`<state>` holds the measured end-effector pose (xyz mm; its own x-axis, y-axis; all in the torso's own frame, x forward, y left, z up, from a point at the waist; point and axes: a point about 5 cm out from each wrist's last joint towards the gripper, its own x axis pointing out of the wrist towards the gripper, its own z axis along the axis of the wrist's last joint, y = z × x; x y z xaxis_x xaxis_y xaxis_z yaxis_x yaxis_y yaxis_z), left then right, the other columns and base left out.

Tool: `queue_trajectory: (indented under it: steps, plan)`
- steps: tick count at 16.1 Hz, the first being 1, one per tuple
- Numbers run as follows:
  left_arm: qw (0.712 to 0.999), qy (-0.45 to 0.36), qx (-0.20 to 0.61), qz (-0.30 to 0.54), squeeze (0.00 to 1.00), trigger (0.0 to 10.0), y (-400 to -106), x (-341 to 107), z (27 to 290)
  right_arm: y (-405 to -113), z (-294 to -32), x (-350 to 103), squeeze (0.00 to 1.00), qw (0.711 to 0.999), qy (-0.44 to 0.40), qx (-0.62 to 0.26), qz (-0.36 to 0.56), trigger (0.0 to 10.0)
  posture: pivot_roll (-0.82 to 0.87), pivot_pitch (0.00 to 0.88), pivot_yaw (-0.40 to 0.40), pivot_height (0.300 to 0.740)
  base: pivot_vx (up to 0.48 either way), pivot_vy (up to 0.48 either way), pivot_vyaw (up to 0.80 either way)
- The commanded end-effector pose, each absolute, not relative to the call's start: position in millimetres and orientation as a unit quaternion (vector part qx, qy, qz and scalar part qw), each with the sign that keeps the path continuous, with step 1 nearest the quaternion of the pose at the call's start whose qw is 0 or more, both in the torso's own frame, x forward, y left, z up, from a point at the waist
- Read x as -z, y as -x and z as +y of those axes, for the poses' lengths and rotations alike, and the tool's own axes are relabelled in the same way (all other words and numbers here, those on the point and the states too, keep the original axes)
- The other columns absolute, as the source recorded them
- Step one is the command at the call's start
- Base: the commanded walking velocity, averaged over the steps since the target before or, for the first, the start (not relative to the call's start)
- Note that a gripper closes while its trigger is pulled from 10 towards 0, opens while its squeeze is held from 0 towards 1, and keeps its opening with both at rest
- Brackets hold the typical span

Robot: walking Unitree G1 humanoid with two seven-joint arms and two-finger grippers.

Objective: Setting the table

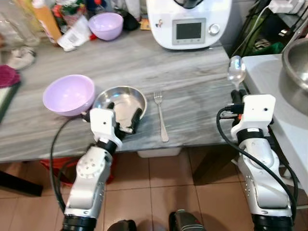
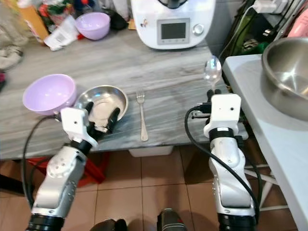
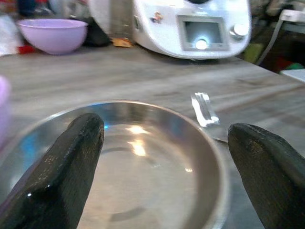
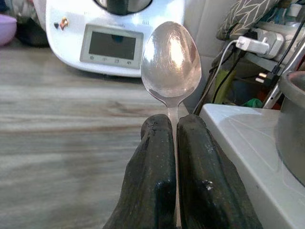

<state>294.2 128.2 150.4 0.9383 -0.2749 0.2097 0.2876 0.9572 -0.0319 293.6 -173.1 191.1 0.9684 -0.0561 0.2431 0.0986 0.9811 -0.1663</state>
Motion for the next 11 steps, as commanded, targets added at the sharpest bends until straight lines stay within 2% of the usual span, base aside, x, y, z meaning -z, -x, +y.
queue_trajectory:
  steps: [1, 6, 11]
  plan:
    - [0.988, 0.021, 0.120, -0.096, 0.00, 10.0, -290, -146, 140, -293, -165, -192, 0.00, 0.988, 0.085, 0.024, -0.125, 10.0, -0.17, 0.197, 0.038, 0.740, 0.000, 0.000, 0.00]
    - [0.987, 0.005, 0.136, -0.080, 0.00, 10.0, -282, -138, 146, -294, -166, -191, 0.00, 0.990, 0.082, 0.017, -0.116, 10.0, -0.17, 0.202, 0.037, 0.740, 0.000, 0.000, 0.00]
    - [0.978, -0.012, 0.194, -0.069, 0.00, 10.0, -266, -133, 148, -297, -160, -170, 0.00, 0.997, 0.045, -0.018, -0.058, 10.0, -0.16, 0.217, 0.034, 0.740, 0.000, 0.000, 0.00]
